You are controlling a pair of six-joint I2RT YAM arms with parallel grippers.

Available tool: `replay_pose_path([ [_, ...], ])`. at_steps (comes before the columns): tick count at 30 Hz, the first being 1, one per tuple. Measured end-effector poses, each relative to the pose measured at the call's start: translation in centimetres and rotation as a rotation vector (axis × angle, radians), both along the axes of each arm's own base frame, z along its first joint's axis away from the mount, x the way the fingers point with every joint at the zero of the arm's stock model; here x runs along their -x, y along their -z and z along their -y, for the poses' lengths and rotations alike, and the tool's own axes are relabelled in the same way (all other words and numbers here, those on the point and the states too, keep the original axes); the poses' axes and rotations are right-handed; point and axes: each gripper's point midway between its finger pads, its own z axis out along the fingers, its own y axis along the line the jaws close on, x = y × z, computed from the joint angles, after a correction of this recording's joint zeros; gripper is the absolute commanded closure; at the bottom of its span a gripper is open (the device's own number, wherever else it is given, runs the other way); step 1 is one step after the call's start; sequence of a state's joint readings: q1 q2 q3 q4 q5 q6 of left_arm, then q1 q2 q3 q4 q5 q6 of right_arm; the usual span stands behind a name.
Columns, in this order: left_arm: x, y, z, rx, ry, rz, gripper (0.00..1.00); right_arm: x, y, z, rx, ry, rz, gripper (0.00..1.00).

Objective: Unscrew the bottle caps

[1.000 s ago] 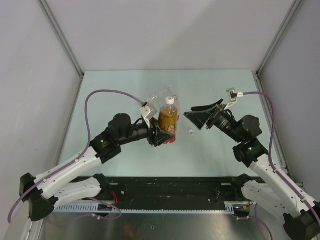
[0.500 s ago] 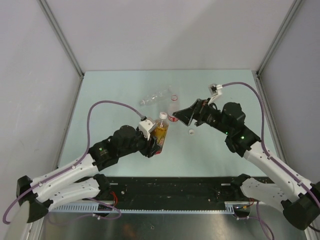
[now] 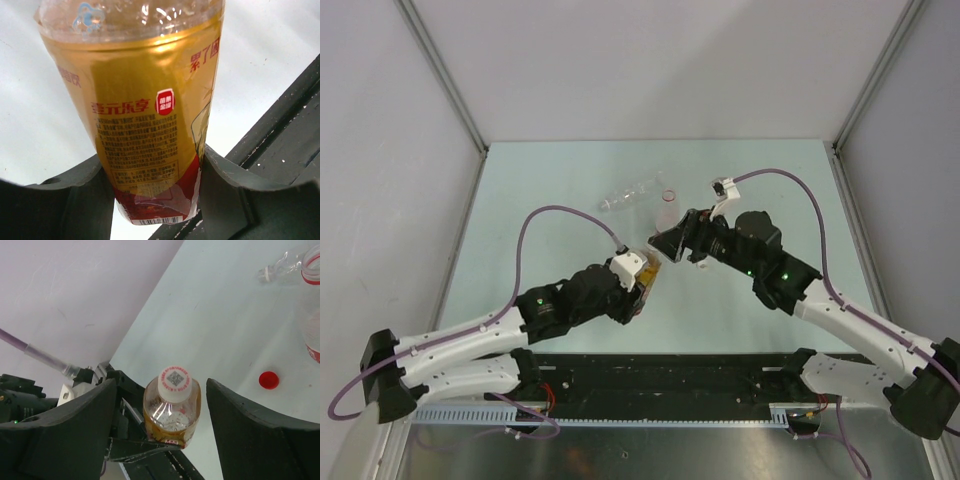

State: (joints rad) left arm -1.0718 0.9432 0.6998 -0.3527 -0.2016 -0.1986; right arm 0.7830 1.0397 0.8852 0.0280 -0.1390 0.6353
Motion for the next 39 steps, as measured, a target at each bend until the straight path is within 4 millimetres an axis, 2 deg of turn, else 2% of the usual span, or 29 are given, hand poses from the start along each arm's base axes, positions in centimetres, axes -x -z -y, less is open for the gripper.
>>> replay_pose_path([
  [11, 0.7, -0.5, 0.8, -0.006, 0.003, 0.017, 0.7, -0.8, 1.9, -1.0, 0.043, 0.017, -0.029, 0.39],
  [20, 0.4, -0.3, 1.4, -0.032, -0.001, 0.017, 0.69, -1.0, 2.1, -0.8, 0.055, 0.032, -0.031, 0.82],
  [24, 0.2, -0.3, 1.7, -0.042, -0.003, 0.016, 0.69, -1.1, 2.1, -0.6, 0.06, 0.045, -0.027, 0.98],
  [39, 0.7, -0.3, 1.9, -0.024, 0.02, 0.006, 0.81, -0.7, 2.1, -0.5, 0.09, 0.009, 0.016, 1.0],
])
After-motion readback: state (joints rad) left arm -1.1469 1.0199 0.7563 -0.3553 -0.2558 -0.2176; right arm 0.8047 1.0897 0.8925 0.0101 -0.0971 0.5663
